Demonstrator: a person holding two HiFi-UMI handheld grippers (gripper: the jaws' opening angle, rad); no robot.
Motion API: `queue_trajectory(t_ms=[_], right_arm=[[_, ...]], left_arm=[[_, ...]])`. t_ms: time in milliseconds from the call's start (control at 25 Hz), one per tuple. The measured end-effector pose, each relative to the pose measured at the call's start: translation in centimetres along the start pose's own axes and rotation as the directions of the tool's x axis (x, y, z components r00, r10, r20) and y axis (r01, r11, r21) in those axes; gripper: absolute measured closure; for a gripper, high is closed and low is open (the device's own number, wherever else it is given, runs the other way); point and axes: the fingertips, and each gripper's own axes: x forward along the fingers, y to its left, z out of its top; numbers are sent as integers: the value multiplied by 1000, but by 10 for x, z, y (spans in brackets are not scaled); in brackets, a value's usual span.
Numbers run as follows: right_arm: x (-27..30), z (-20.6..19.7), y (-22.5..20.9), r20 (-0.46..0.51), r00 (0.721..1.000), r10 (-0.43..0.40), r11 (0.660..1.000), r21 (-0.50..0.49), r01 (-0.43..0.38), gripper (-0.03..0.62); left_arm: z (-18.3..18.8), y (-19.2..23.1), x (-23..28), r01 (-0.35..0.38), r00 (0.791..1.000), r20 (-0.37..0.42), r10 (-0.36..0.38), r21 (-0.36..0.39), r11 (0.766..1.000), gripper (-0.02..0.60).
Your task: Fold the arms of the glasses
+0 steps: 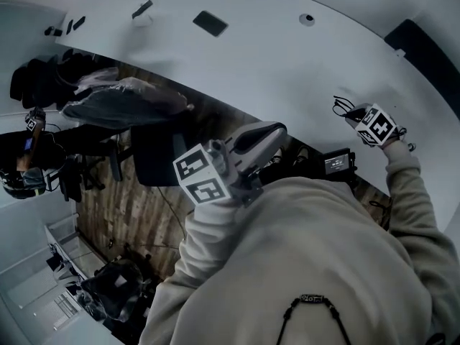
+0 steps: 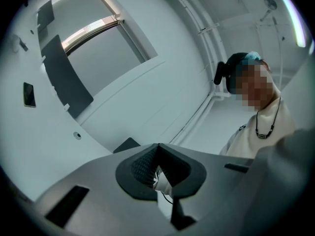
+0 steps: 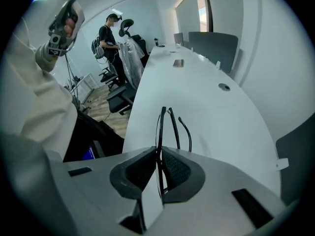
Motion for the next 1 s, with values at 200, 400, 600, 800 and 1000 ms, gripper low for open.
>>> queue_trajectory(t_ms=[200,400,600,800,1000], right_arm=[[41,-5,-5,-67,998,-5,999,-47,2,544],[79,-21,-6,-144,989,17,997,-79,-28,543],[93,-26,-3,-186,982,33,994,-101,-52,543],[103,-32,-2,-212,975,69,993,-75,-86,543],[100,-30,-4,-213,973,86,993,-67,-102,543]], left_arm=[[3,8,-21,-45,998,40,45,-4,999,577],[1,20,-36,-80,995,57,80,-7,997,577],[4,24,-50,-109,992,69,110,-19,994,575],[2,26,-53,-116,990,76,118,-28,993,576],[4,24,-51,-115,990,79,117,-32,993,575]])
